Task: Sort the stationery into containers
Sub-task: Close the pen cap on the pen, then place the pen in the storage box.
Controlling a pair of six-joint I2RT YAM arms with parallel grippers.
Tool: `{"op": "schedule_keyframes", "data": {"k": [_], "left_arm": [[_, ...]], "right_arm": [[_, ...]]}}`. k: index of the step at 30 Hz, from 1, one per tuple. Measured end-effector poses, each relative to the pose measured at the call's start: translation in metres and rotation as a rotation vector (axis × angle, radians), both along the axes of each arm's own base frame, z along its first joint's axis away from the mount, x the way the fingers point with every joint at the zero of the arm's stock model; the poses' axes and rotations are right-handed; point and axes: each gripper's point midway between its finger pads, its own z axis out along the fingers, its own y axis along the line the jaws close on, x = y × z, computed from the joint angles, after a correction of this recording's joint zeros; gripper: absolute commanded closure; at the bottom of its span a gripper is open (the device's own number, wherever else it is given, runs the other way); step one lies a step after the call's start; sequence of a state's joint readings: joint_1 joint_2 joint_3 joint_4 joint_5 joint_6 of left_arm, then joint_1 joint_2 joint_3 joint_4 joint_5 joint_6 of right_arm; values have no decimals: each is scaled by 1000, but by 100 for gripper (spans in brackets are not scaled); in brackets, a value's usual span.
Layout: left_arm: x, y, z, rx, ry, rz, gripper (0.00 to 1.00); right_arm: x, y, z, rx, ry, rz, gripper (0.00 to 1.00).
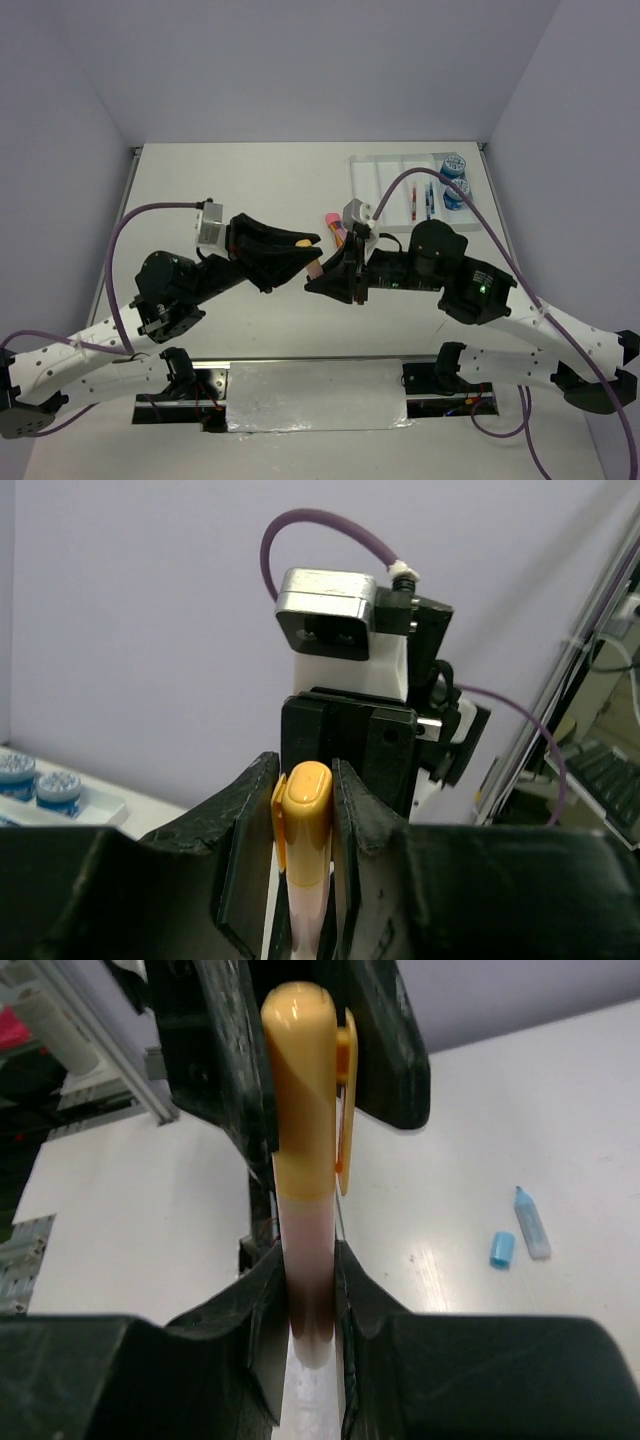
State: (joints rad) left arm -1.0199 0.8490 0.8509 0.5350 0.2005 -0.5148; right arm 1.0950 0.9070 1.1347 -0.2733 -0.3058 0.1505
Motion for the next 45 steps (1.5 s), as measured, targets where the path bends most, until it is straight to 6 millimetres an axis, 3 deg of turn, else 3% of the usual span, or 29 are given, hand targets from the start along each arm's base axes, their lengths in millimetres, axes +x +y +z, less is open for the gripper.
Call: {"op": "schedule_keyframes", "data": {"k": [7,13,14,15,17,18,19,22,25,28,32,34,39,45], "left_arm": [[-15,6,-5,-153,32,10,100],[-16,10,8,-240,68,34,100],[-14,13,16,-248,78,51,91],[-11,15,18,-230,101,77,64],[3,17,12,-153,157,162,38],[13,18,3,-80,221,228,8],[21,21,-5,-17,274,289,1],[51,48,-24,142,438,543,1],[67,103,-8,141,555,776,1],[65,156,9,40,609,869,1],[53,197,-25,52,591,883,1],[51,196,-51,136,576,887,1],[47,171,-118,475,511,868,1],[42,171,-163,648,487,865,1]], "right_arm": [[-15,7,11,-56,30,161,100],[-20,9,22,-72,57,218,100],[-18,9,20,-75,59,211,100],[-14,9,17,-82,61,192,100],[-1,10,7,-76,51,131,100],[14,9,-2,-77,41,60,100],[32,7,-10,-74,34,-17,100],[95,-15,-47,-118,61,-297,100],[147,-49,-96,-224,148,-542,100],[205,-96,-138,-334,275,-799,100],[285,-177,-182,-489,440,-1119,100],[319,-197,-194,-572,481,-1205,100],[394,-206,-214,-678,482,-1266,100],[422,-236,-274,-777,591,-1273,91]]}}
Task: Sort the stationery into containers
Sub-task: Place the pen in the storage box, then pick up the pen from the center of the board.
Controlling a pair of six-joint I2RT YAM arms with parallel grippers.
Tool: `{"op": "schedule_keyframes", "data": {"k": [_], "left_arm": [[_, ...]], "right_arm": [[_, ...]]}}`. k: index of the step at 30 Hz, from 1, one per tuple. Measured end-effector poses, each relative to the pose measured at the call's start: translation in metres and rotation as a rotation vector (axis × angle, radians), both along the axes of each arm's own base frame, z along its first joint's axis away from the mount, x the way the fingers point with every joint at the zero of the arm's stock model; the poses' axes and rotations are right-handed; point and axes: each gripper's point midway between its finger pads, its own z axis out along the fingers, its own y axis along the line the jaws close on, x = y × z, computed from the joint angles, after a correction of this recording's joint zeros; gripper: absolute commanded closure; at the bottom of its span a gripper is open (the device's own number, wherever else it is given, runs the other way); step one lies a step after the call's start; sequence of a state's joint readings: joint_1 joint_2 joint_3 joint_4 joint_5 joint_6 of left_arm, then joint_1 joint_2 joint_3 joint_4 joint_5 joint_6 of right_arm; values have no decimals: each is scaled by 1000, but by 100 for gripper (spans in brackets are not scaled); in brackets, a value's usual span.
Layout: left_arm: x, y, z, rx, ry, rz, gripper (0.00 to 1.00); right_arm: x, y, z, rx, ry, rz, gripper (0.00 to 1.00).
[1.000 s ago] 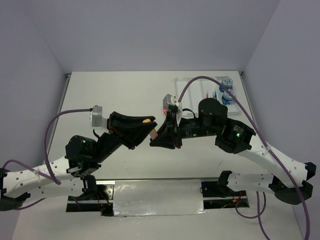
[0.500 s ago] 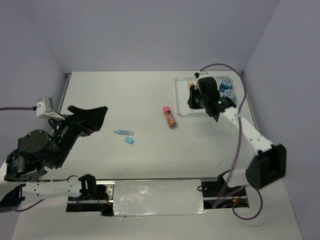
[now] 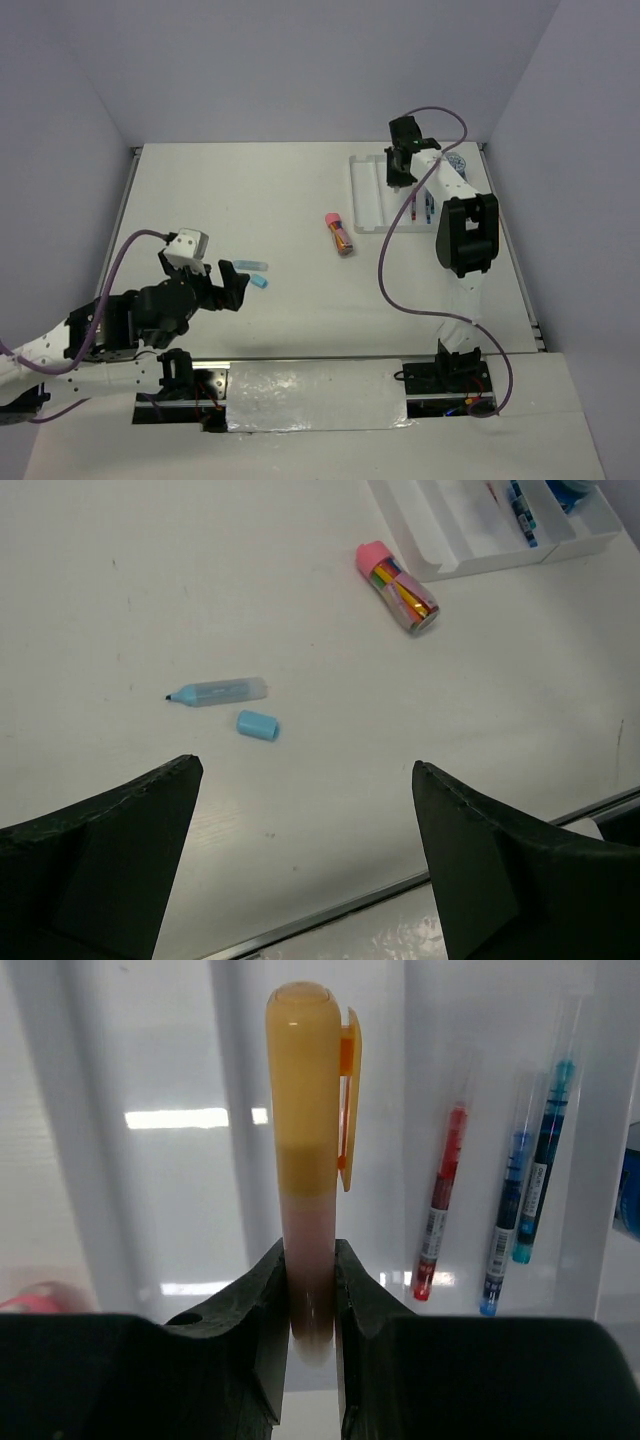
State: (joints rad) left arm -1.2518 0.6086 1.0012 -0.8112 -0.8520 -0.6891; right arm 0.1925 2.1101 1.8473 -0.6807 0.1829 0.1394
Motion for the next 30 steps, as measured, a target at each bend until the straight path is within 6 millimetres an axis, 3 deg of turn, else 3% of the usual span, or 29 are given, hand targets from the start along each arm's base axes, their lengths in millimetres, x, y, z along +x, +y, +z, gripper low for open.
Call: {"op": "schedule_keyframes", "data": {"k": [3,6,7,9,10,11,12,14,19,22,25,27,30], "left_arm": [[-2,9,-17,17,20,22,1],[-2,20,-21,-7,34,74,1],[-2,23,-22,-12,40,91,1],[-3,28,-25,-24,52,114,1],[-4,30,-26,-40,59,125,1],[-5,32,-27,-59,72,138,1],[-6,34,-29,-71,82,150,1],[-7,36,-33,-91,106,173,1],[-5,22,-50,-63,169,217,1],[9,-7,-75,16,250,253,1],[35,-26,-107,73,353,338,1],[48,-19,-121,95,399,406,1],[57,10,-105,27,387,509,1]], "right_arm": [[0,-15,-28,4,61,-13,86],[-2,-19,-43,6,92,-15,84],[-2,-18,-46,10,99,-10,72],[-3,-13,-51,19,110,3,59],[-3,-11,-53,25,113,10,41],[-3,-9,-54,31,114,17,37],[-4,-9,-55,33,115,19,14],[-5,-7,-56,42,117,26,7],[-13,-2,-18,51,33,32,4],[-49,19,16,56,-37,82,3],[-90,74,61,112,-168,209,4],[-122,117,89,182,-253,322,5],[-166,167,117,278,-333,473,6]]}}
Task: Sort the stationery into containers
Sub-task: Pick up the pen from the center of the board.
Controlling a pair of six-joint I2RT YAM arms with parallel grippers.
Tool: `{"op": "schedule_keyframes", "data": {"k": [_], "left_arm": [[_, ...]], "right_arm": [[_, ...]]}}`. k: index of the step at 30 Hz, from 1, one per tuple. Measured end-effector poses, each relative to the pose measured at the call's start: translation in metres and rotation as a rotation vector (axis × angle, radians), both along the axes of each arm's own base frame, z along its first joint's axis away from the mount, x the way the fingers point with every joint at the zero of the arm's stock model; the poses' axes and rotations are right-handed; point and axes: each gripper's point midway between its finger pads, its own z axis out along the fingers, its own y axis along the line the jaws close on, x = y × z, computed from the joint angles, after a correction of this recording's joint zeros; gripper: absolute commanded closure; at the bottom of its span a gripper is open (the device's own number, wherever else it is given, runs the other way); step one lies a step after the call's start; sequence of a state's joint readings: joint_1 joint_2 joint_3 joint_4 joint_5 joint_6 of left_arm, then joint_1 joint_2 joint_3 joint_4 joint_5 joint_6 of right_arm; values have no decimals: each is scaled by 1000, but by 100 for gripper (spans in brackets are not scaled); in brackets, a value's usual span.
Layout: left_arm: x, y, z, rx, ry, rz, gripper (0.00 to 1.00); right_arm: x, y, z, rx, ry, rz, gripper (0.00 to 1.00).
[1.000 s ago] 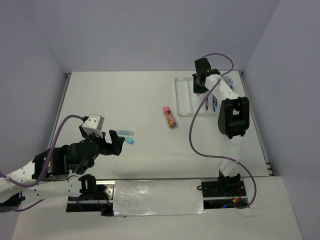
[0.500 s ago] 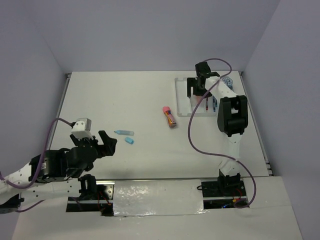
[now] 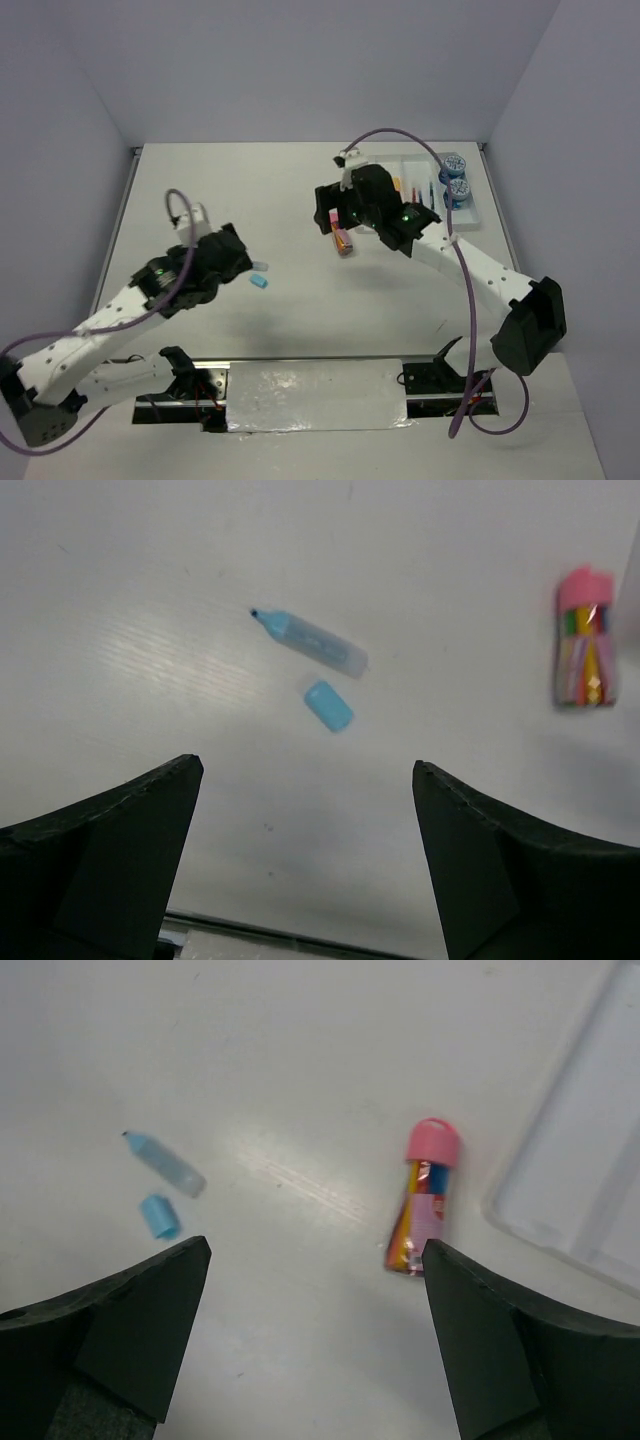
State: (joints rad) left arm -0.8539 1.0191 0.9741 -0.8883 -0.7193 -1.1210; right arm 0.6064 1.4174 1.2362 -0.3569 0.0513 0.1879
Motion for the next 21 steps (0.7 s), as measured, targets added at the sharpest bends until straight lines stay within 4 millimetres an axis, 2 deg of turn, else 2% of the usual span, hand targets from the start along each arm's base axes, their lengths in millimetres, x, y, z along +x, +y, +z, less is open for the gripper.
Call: {"op": "schedule_keyframes", "data": {"k": [2,4,5,7,9,11,13,15,18,19,21], "left_arm": [[4,25,31,-57,-76,75,1],[4,53,68,-98,-170,141,1],[3,65,83,-99,-204,164,1],[-1,86,111,-75,-270,190,1],[-1,97,123,-24,-284,188,1],[5,103,112,44,-234,186,1],[16,106,86,95,-144,171,1],[23,109,50,97,-45,166,1],[14,119,0,75,82,181,1],[9,121,-6,63,95,185,1],[3,119,-6,25,73,171,1]], "right_arm": [[-21,25,1,14,-10,74,7],[-34,45,-10,0,1,125,13],[-42,58,-20,-15,15,158,18],[-61,89,-45,-60,56,242,22],[-78,119,-72,-125,95,323,23],[-89,145,-97,-194,118,385,21],[-99,168,-118,-256,135,430,20],[-107,184,-132,-286,142,459,20],[-108,192,-141,-310,142,486,20],[-104,195,-141,-316,134,490,20],[-93,205,-136,-329,105,503,21]]}}
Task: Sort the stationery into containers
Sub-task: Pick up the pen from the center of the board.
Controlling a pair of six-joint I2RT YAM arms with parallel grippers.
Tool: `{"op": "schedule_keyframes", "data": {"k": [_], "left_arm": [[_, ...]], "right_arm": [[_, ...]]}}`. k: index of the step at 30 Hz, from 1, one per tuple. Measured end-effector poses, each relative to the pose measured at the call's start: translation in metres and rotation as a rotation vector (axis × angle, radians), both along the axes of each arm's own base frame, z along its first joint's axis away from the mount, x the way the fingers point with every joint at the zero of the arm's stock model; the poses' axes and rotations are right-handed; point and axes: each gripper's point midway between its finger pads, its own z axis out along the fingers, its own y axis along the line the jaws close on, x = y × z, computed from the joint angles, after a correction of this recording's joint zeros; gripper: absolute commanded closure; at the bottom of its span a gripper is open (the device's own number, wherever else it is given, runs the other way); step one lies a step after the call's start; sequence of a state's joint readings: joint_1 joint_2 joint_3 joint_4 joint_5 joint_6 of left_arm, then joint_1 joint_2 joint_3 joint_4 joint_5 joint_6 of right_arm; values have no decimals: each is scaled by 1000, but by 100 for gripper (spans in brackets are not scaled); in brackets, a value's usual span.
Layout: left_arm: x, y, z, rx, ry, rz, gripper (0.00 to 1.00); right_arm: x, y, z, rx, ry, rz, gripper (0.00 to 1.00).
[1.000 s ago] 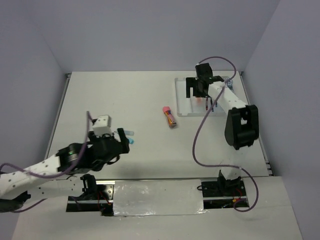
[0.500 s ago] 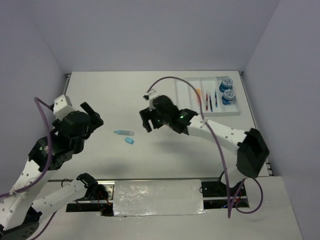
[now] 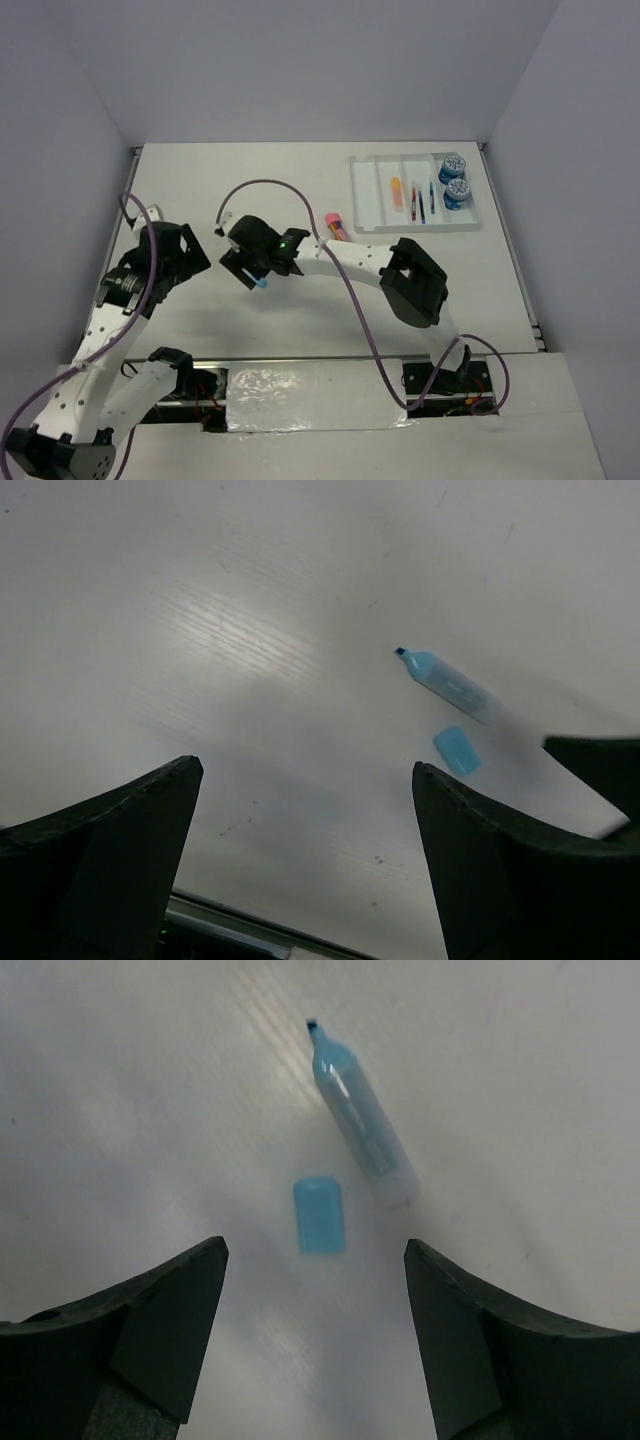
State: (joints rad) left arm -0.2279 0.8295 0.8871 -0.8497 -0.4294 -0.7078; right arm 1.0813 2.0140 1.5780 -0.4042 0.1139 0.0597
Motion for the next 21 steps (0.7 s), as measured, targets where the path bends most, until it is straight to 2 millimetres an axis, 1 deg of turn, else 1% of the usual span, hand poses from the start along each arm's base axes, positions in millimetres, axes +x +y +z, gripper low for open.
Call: {"op": "schedule_keyframes", "data": {"k": [2,4,6,7,8,10,13,14,17,21], "left_arm": [[-2,-5,11,-34,-52,-32,1],[-4,-12,20,-57,-84,-78,1],[-5,-17,30,-64,-107,-131,1],[-6,-19,33,-66,-112,-143,1],[-7,-21,41,-62,-131,-177,1],[-9,-21,50,-42,-156,-219,1],[-16,-23,61,-30,-201,-266,1],[-19,-24,64,-30,-217,-281,1],[-26,-24,73,-29,-264,-308,1],[-28,-26,75,-33,-274,-325,1]], "right_arm": [[12,17,5,8,-37,29,23],[23,30,5,-4,-65,66,25],[30,41,-1,-23,-76,108,25],[32,44,-8,-41,-79,130,25],[33,45,-13,-54,-80,143,25],[34,43,-30,-95,-68,168,25],[32,37,-52,-139,-37,192,25],[34,35,-56,-147,-37,197,25],[42,34,-55,-137,-34,191,25],[52,33,-51,-119,-35,177,26]]}}
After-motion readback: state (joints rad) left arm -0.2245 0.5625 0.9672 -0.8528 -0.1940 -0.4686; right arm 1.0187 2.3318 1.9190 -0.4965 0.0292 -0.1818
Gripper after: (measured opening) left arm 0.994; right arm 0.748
